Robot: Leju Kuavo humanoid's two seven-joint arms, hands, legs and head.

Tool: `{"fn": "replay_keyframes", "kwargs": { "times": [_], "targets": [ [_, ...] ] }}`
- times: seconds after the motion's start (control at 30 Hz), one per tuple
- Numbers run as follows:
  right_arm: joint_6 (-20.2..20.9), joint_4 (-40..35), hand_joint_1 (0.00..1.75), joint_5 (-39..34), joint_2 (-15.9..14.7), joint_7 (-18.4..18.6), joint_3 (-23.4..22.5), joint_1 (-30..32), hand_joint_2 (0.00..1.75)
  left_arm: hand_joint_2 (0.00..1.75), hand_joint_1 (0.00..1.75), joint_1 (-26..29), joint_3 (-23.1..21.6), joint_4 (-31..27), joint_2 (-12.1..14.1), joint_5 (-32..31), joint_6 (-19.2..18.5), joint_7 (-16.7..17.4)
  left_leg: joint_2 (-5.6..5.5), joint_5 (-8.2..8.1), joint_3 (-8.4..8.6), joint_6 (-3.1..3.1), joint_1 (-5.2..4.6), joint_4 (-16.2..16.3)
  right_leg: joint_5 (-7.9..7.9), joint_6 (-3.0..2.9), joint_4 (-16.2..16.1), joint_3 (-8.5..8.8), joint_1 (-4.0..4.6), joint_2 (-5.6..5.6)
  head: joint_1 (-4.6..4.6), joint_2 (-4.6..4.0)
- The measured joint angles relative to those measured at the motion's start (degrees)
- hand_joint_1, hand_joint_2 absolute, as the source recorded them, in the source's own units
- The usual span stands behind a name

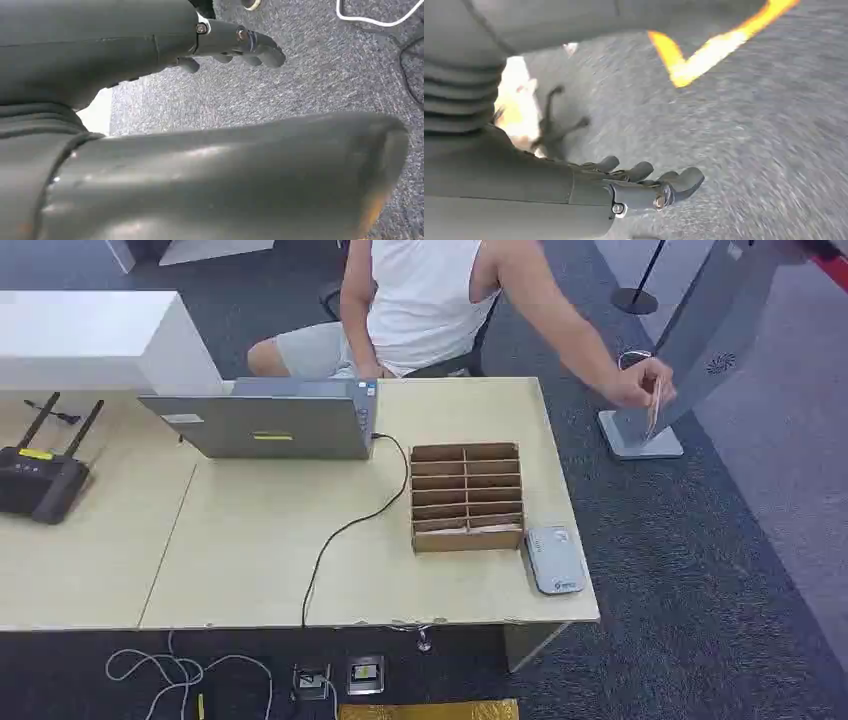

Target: Pass the card to the sensor for recognition and then transmit it.

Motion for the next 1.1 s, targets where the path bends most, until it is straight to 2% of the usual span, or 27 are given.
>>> {"fn": "replay_keyframes", "kwargs": {
  "times": [0.13, 0.27, 0.5, 0.7, 0.93, 1.1],
  "targets": [
    [-2.3, 0.0, 0.00, -4.9, -3.9, -0.8, -4.9, -3.5, 1.75, 0.00, 0.00, -0.1, 0.0, 0.0, 0.0, -0.5, 0.0, -0.9, 0.01, 0.07, 0.01, 0.11, -0.14, 0.0, 0.06, 0.08, 0.0, -0.01, -0.14, 0.02, -0.02, 0.00],
    [-3.0, -0.3, 0.00, -7.7, -8.5, -0.7, -7.5, -6.9, 1.75, 0.00, 0.00, -0.1, 0.0, 0.0, 0.1, -0.6, 0.1, -1.4, 0.01, 0.11, -0.02, 0.18, -0.22, 0.0, 0.12, 0.17, 0.0, -0.01, -0.21, 0.01, -0.02, 0.00],
    [-3.2, -0.7, 0.00, -11.2, -15.7, -1.8, -11.5, -13.4, 1.75, 0.00, 0.00, -0.1, 0.0, 0.0, 0.1, -1.1, 0.1, -2.1, 0.00, 0.16, -0.04, 0.27, -0.35, 0.0, 0.16, 0.24, 0.0, -0.02, -0.35, -0.04, 0.00, 0.00],
    [-1.7, -1.0, 0.00, -13.2, -20.1, -4.2, -13.2, -19.4, 1.75, 0.00, 0.00, -0.1, 0.0, 0.0, 0.1, -1.4, -0.3, -2.1, -0.01, 0.20, -0.08, 0.33, -0.39, 0.0, 0.22, 0.32, 0.0, -0.03, -0.40, -0.04, -0.04, 0.00],
    [0.7, -2.3, 0.00, -14.1, -23.6, -11.8, -13.2, -31.0, 1.75, 0.00, 0.00, -0.1, 0.0, 0.0, 0.5, -1.7, -0.5, -2.1, -0.01, 0.26, -0.12, 0.40, -0.42, 0.0, 0.29, 0.40, 0.0, -0.04, -0.42, -0.08, -0.04, 0.00],
    [1.7, -3.8, 0.00, -13.6, -24.1, -17.1, -10.3, -41.7, 1.75, 0.00, 0.00, -0.2, 0.1, 0.0, 1.0, -1.7, -0.5, -2.2, -0.03, 0.37, -0.19, 0.49, -0.47, 0.0, 0.38, 0.40, 0.1, -0.11, -0.47, -0.12, -0.02, 0.00]
  ]
}}
